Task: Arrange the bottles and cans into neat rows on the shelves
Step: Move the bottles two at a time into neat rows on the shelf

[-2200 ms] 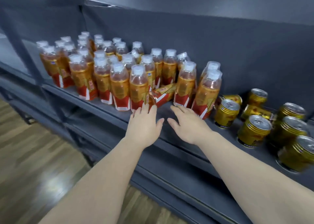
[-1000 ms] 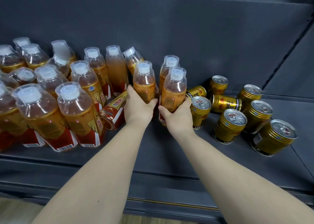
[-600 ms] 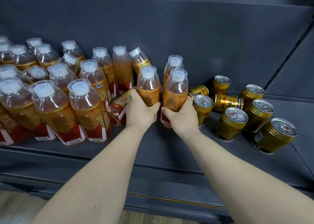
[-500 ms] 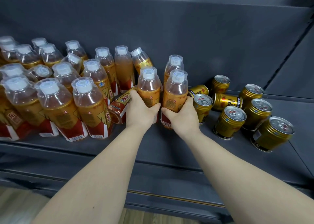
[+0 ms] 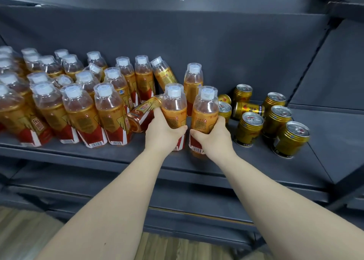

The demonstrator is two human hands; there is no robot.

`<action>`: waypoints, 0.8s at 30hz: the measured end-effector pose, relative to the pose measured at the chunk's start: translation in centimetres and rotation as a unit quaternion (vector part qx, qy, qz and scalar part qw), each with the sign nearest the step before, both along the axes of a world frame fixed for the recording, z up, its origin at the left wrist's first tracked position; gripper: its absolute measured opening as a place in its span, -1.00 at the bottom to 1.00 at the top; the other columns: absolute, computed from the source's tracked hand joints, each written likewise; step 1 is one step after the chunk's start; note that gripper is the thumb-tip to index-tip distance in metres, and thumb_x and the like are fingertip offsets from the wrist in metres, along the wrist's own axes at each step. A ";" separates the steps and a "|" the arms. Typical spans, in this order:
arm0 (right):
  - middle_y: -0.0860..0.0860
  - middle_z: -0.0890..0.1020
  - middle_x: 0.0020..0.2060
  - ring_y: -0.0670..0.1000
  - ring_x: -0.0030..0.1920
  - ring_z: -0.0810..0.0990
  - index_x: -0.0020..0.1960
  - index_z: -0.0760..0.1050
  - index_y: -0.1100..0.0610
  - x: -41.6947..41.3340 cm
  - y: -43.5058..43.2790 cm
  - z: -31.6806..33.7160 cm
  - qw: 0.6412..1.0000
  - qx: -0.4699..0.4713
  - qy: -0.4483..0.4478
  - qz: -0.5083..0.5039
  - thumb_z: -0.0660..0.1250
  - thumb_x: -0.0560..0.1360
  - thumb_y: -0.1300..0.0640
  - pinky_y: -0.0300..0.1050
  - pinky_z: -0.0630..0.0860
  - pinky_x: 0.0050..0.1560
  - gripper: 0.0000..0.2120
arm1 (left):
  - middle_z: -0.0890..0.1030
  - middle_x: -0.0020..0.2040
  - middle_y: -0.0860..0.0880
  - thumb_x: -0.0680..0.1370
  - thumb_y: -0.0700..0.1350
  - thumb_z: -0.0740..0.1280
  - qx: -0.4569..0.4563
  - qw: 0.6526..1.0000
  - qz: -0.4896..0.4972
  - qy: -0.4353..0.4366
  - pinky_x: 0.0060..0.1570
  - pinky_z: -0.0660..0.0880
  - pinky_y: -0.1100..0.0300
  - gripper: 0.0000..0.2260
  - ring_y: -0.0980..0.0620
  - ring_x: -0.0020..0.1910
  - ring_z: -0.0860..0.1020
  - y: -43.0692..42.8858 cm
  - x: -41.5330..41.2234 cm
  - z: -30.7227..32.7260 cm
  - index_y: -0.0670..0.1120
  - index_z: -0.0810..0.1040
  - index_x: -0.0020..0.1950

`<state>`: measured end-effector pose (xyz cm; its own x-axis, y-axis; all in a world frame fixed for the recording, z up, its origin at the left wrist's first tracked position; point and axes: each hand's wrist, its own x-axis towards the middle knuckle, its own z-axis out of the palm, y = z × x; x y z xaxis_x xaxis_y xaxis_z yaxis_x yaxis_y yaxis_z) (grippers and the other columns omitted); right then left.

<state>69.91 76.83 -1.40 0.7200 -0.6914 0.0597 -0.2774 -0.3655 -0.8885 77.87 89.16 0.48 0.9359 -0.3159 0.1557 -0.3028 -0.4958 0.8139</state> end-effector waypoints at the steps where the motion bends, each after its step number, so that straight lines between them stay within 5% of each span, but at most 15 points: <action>1: -0.01 0.50 0.31 0.08 0.30 0.52 0.41 0.22 0.01 -0.5 0.0 0.1 1.000 -0.001 -0.002 -0.006 0.50 0.45 -0.09 0.06 0.51 0.24 -0.32 | 0.48 0.35 -0.01 0.45 0.05 0.54 -0.001 1.000 -0.007 -0.001 0.21 0.49 0.02 -0.28 -0.07 0.32 0.50 0.0 -0.4 0.1 0.00 0.22 0.47; 7: -0.08 0.50 0.19 0.00 0.21 0.52 0.36 0.25 0.02 -3.8 0.5 1.0 0.998 0.009 -0.025 -0.058 0.52 0.44 -0.07 -0.02 0.52 0.16 -0.36 | 0.50 0.28 0.01 0.43 0.10 0.53 0.019 0.997 -0.072 0.000 0.07 0.50 0.07 -0.33 -0.05 0.24 0.53 -0.2 -2.3 0.5 0.03 0.22 0.39; 15: -0.09 0.52 0.15 -0.01 0.16 0.52 0.26 0.24 -0.06 -9.9 1.3 1.0 0.985 0.005 -0.034 -0.169 0.54 0.40 -0.10 0.02 0.56 0.17 -0.40 | 0.53 0.25 0.03 0.40 0.16 0.53 0.029 0.980 -0.198 -0.018 0.14 0.56 -0.07 -0.31 -0.05 0.21 0.54 -1.2 -5.8 0.6 0.05 0.24 0.38; 24: -0.13 0.55 0.00 -0.07 0.01 0.58 0.21 0.28 -0.02 -20.7 0.4 1.3 0.950 -0.010 -0.029 -0.310 0.54 0.40 -0.06 -0.13 0.53 -0.05 -0.45 | 0.53 0.27 0.01 0.41 0.20 0.51 0.041 0.935 -0.351 -0.036 0.13 0.58 -0.09 -0.30 -0.08 0.20 0.56 -6.9 -13.9 0.7 0.05 0.21 0.39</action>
<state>49.21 77.28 -0.08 0.1691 -0.9800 0.1046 -0.3953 -0.1646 -0.9037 63.99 82.30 1.16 0.4807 -0.8624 0.1588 -0.6301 -0.2138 0.7465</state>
